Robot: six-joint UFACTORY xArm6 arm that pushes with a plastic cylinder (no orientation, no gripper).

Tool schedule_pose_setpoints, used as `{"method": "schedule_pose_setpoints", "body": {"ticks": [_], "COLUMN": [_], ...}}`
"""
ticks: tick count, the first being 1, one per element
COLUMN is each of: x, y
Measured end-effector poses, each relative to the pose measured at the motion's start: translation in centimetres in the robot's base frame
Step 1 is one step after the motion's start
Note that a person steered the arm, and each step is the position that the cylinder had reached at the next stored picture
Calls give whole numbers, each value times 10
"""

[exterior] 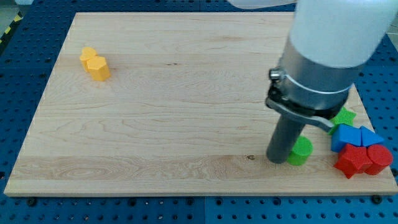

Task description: Move arm at center left of the table

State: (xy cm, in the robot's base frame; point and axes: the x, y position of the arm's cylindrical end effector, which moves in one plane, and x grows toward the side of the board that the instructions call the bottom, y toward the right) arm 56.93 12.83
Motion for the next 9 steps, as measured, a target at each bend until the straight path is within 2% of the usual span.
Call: {"method": "schedule_pose_setpoints", "body": {"ticks": [2, 3, 4, 6, 8, 9], "x": [-5, 3, -2, -51, -136, -157], "y": [43, 43, 0, -203, -409, -433]}}
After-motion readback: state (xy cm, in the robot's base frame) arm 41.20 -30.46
